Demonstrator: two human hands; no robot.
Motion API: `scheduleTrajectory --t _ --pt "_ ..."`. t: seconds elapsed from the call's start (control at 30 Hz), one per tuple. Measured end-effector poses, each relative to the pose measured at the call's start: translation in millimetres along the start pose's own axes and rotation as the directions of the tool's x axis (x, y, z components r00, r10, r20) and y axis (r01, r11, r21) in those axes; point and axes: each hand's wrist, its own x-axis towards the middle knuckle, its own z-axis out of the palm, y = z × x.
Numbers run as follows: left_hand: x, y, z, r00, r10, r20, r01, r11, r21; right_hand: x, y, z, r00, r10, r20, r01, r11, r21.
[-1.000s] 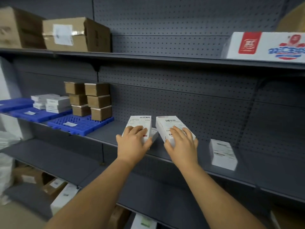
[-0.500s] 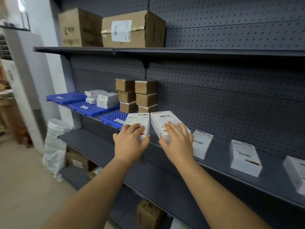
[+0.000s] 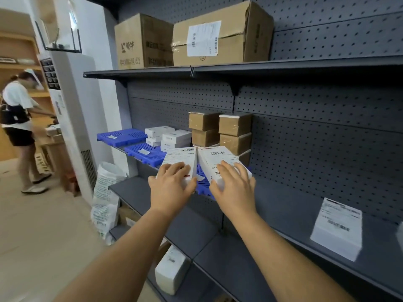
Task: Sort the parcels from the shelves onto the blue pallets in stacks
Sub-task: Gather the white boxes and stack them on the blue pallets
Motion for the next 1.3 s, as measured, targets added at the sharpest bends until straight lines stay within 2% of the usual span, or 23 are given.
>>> scheduleTrajectory --t 0.2,0.7,1.13,1.3 --pt "28.4 -37.0 20.0 0.999 -0.009 0.050 0.011 0.999 -0.046 23.0 -18.3 31.4 0.999 0.030 0.028 -0.028 0.998 -0.059" --pt "100.6 -171.8 37.1 0.980 0.188 0.065 -0.166 0.953 -0.254 56.9 -124.7 101.3 0.968 0.249 -0.040 -0.251 0.939 -0.236" --pt "161.3 -255.2 74.0 0.974 0.226 0.002 -0.214 0.926 -0.311 112.4 -165.9 174.5 0.968 0.223 -0.114 -0.246 0.930 -0.274" --pt "198.9 -284.0 98.7 0.961 0.275 0.001 -0.260 0.909 -0.325 139.8 -171.5 208.9 0.949 0.237 -0.207 -0.289 0.917 -0.277"
